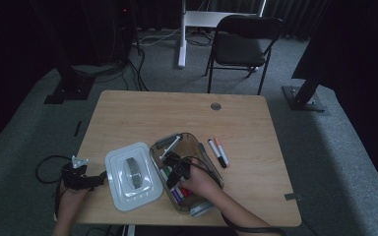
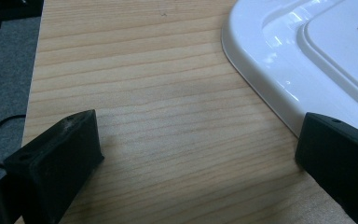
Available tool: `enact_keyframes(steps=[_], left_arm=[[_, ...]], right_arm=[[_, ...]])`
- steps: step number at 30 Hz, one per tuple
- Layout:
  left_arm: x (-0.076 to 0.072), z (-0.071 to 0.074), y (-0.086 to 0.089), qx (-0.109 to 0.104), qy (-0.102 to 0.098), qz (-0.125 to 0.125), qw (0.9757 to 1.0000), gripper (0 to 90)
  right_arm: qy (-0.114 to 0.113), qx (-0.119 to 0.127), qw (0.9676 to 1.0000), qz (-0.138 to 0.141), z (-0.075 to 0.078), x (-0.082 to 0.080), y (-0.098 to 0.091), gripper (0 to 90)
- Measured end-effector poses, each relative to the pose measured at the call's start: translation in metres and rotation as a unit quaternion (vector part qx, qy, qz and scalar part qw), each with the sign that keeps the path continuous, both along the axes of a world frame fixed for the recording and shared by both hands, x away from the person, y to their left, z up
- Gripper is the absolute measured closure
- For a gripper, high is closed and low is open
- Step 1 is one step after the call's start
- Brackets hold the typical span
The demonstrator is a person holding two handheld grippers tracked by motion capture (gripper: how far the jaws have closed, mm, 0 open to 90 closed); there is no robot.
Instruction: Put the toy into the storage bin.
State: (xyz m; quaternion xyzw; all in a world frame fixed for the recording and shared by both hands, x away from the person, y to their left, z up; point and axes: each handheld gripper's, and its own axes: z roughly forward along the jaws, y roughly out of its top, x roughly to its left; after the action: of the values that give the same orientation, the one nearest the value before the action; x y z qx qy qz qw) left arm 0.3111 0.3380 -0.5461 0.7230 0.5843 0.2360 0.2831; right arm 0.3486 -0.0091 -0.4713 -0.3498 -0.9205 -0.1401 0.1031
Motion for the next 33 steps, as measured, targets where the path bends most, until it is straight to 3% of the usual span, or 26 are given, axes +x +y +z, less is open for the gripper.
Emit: enact_keyframes(steps=[4,10,15,20,22,23,26,27,33], left_arm=[[0.000,0.000,0.000,0.000,0.000,0.000,1.0000,0.5],[0.000,0.000,0.000,0.000,-0.001,0.000,1.0000,0.5],[0.000,0.000,0.000,0.000,-0.001,0.000,1.0000,0.5],[0.000,0.000,0.000,0.000,-0.001,0.000,1.0000,0.5],[0.000,0.000,0.000,0.000,-0.001,0.000,1.0000,0.5],[0.000,0.000,0.000,0.000,-0.001,0.000,1.0000,0.5],[0.000,0.000,0.000,0.000,-0.001,0.000,1.0000,0.5],[0.000,0.000,0.000,0.000,-0.001,0.000,1.0000,0.5],[0.000,0.000,0.000,0.000,0.000,0.000,1.0000,0.5]], right_arm=[[-0.013,0.014,0.9997,-0.013,0.007,0.003,-0.007,68.2],[-0.045,0.050,0.9974,-0.029,0.034,0.005,-0.032,61.9],[-0.074,0.083,0.9926,-0.051,0.061,0.008,-0.065,59.0],[-0.095,0.098,0.9868,-0.086,0.076,0.019,-0.101,58.3],[-0.099,0.100,0.9861,-0.088,0.078,0.020,-0.107,60.2],[-0.100,0.112,0.9841,-0.096,0.082,0.023,-0.117,58.8],[-0.113,0.104,0.9830,-0.101,0.084,0.026,-0.125,58.3],[-0.115,0.107,0.9805,-0.118,0.085,0.031,-0.138,58.3],[-0.114,0.092,0.9770,-0.155,0.069,0.048,-0.163,59.0]])
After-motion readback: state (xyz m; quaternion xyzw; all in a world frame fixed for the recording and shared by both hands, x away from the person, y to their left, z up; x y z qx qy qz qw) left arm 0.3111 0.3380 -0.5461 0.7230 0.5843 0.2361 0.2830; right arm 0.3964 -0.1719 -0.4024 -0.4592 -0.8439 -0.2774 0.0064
